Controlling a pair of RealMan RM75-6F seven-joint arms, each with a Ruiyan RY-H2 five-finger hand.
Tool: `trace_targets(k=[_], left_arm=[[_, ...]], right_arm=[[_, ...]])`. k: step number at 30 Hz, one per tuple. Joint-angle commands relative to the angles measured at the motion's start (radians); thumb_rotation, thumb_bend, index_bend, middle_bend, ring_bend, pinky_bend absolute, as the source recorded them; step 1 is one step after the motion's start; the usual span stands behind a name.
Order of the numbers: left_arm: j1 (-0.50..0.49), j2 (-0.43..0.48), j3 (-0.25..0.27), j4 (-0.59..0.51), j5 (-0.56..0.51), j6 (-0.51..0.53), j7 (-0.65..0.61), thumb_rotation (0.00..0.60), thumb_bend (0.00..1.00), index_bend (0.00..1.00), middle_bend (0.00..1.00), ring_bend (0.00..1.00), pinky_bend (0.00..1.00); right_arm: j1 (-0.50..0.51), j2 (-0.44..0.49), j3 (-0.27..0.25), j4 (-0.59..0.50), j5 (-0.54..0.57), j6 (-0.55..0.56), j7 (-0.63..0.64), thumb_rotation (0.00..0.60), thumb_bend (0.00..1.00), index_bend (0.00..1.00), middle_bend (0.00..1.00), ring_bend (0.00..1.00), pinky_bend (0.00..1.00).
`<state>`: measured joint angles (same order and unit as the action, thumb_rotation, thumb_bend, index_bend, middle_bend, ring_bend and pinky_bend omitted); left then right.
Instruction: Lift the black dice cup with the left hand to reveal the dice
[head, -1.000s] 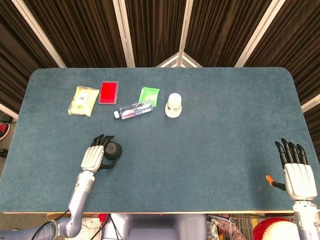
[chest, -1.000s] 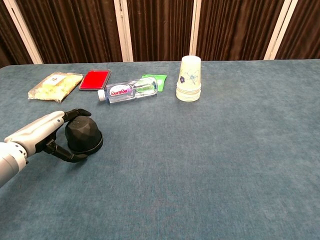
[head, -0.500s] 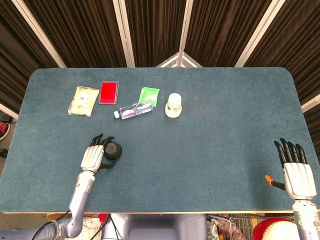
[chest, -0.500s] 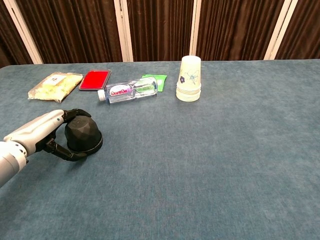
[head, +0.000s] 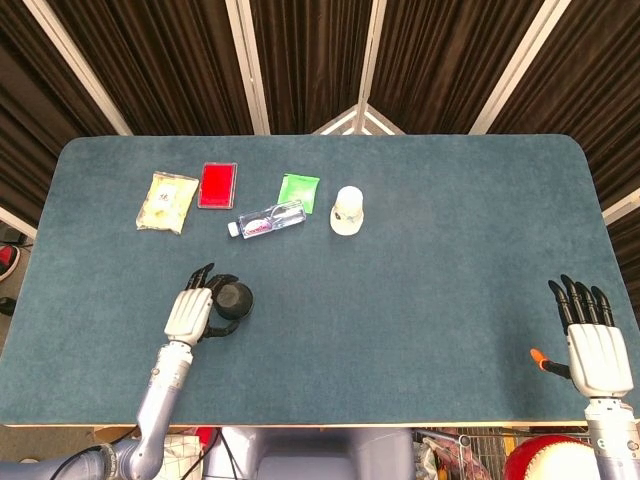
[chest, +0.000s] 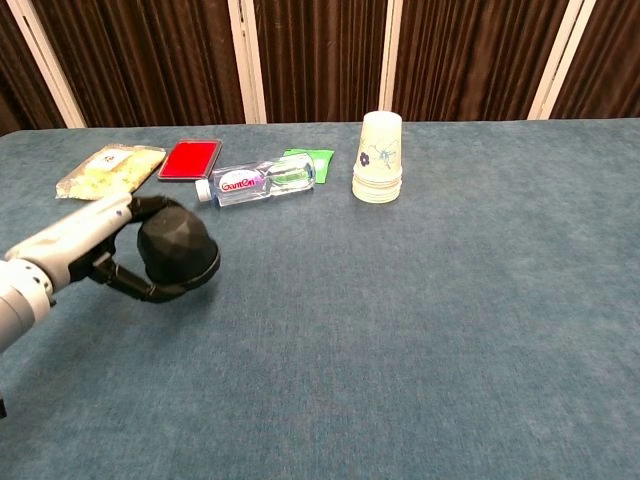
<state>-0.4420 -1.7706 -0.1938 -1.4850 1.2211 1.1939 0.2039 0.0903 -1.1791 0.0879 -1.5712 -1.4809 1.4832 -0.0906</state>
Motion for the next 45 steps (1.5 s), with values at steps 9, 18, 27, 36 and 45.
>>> trace_targets(k=[9,18,27,36,45], left_arm=[[-0.014,0.123,0.035,-0.189,0.178,0.091,0.154,0.6,0.44,0.33,0.36,0.0,0.0],[-0.03,0.116,0.091,0.037,0.504,0.28,0.276,0.6,0.44,0.36,0.37,0.0,0.0],[-0.082,0.109,0.107,0.353,0.79,0.455,0.454,0.6,0.44,0.4,0.39,0.0,0.0],[-0.028,0.255,0.162,-0.205,0.298,0.086,-0.226,0.6,0.44,0.41,0.38,0.0,0.0],[-0.131,0.564,0.074,-0.543,-0.017,-0.42,-0.965,0.6,0.44,0.4,0.37,0.0,0.0]], right_arm=[[-0.009,0.006,-0.009,-0.027,-0.015,0.017,-0.011,0.6,0.15,0.04,0.02,0.03,0.01],[-0.013,0.006,-0.015,-0.035,-0.024,0.022,-0.01,0.6,0.15,0.04,0.02,0.03,0.01],[-0.003,0.005,-0.012,-0.028,-0.018,0.004,0.002,0.6,0.15,0.04,0.02,0.03,0.01],[-0.001,0.004,-0.011,-0.028,-0.014,0.0,-0.004,0.6,0.15,0.04,0.02,0.03,0.01],[0.001,0.0,-0.009,-0.022,-0.012,-0.002,-0.003,0.6,0.15,0.04,0.02,0.03,0.01]])
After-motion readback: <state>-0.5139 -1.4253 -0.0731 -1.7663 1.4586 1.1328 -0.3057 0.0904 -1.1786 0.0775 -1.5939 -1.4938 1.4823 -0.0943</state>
